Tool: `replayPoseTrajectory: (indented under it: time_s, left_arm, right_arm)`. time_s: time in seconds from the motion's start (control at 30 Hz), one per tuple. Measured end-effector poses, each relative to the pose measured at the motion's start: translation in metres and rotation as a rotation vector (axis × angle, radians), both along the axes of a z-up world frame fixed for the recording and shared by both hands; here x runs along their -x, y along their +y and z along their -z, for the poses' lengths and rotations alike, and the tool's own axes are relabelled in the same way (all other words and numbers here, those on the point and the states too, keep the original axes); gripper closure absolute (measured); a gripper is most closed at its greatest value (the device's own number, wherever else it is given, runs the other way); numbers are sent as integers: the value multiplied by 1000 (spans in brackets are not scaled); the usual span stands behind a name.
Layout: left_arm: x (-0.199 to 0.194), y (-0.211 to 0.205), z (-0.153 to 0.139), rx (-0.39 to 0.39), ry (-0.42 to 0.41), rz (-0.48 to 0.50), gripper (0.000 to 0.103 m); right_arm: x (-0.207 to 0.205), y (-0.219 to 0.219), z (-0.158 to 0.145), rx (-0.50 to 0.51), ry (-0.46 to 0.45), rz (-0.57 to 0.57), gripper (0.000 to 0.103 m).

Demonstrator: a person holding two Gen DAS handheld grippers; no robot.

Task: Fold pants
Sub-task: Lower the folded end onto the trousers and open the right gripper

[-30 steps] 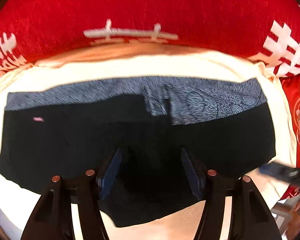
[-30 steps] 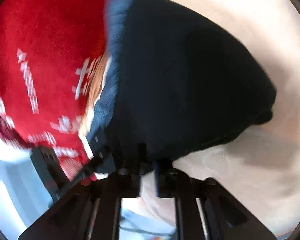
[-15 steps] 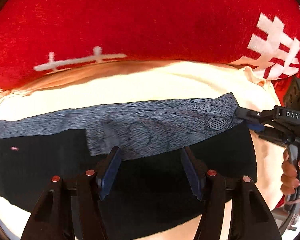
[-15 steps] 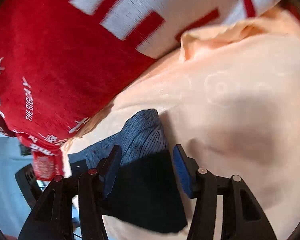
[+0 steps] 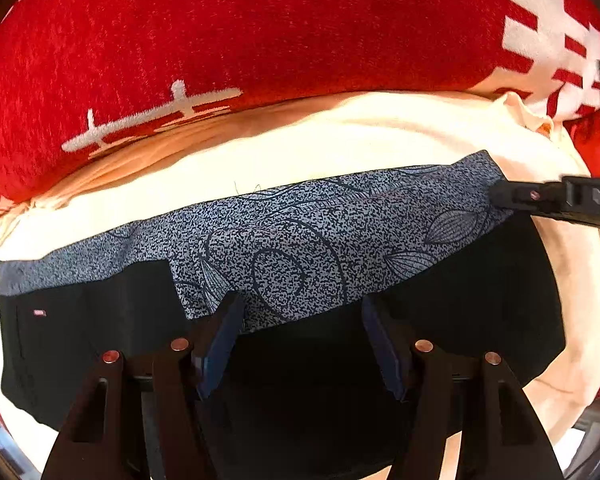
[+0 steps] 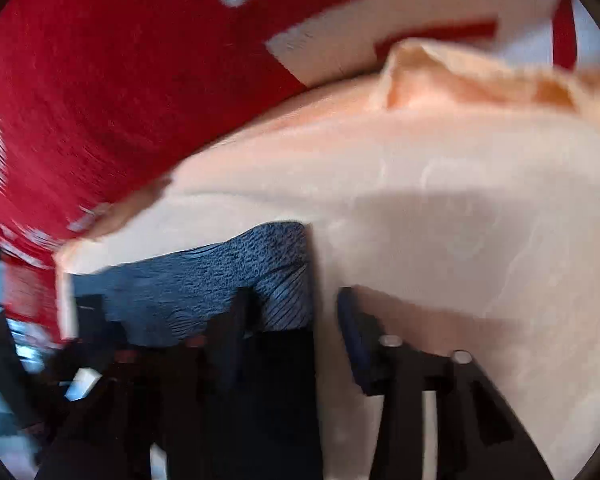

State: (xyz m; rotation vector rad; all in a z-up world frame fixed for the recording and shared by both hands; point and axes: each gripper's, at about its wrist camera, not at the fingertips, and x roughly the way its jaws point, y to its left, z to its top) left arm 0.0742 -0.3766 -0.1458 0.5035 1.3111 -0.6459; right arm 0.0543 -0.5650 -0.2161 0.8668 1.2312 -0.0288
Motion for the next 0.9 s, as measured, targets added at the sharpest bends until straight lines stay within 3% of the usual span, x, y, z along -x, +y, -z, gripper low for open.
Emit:
replayPoseTrajectory:
  time_s: [0.2,0.37,0.5,0.53,0.57,0.6,0.9]
  left_arm:
    - [-1,4,-8,-57,4,-29,39]
    - [1,17,-14,-82,17,-64,39]
    - [9,23,-18,-96,12,-67,39]
    - [10,23,-18,-100,15,-72,35]
    - [13,23,-18,-104,17,-79,17]
    - [15,24,-20,-101,10,-91,11]
    - [24,21,-30,-119,10,-122,8]
  right_arm:
    - [12,9,-33,80,5,-40,51]
    - [49,10,-40,20,30,1,43]
    - [74,19,-40,-19,50,21,42]
    - [77,20,-39,-29,53,26,42]
    - [81,21,-38,-42,58,32,42]
    - [83,23,-37,-48,62,33,42]
    - [82,32,-40,-69,53,15,40]
